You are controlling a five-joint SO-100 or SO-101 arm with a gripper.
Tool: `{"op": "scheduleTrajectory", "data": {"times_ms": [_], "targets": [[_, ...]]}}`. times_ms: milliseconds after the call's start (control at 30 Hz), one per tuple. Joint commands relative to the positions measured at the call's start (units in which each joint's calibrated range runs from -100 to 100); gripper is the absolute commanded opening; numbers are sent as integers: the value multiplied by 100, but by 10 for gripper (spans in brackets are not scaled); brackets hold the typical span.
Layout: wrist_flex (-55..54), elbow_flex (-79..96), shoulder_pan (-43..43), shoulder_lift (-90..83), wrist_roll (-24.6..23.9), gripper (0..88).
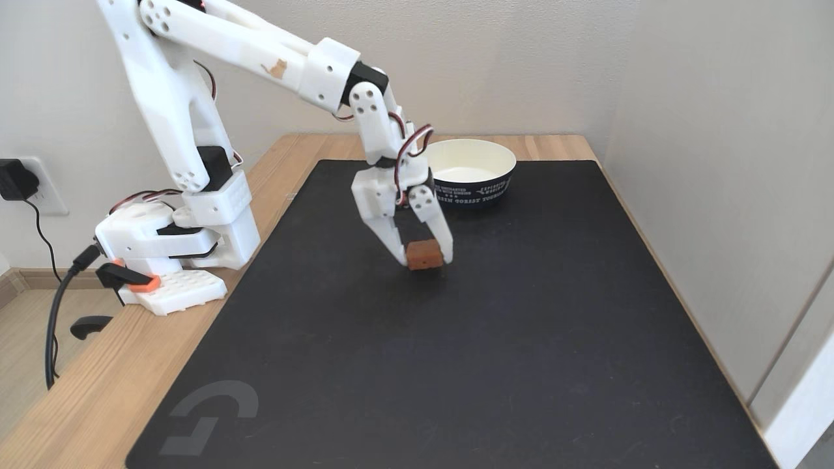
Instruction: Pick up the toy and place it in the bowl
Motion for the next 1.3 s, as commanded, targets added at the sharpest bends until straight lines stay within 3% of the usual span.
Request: {"op": "scheduleTrajectory", "data": {"times_ms": [0, 200, 400, 967, 1067, 1167, 1267], "targets": [[-750, -135, -361, -1622, -352, 24], [-1529, 487, -1306, -2756, -1047, 24], [-1953, 460, -2226, -2147, -1047, 24], [-2080, -1955, -2803, 1438, -984, 26], [-1690, -2361, -2828, 1571, -984, 72], [-1258, -2830, -2828, 1563, -900, 207], [-1131, -3127, -2837, 1488, -739, 217]]}}
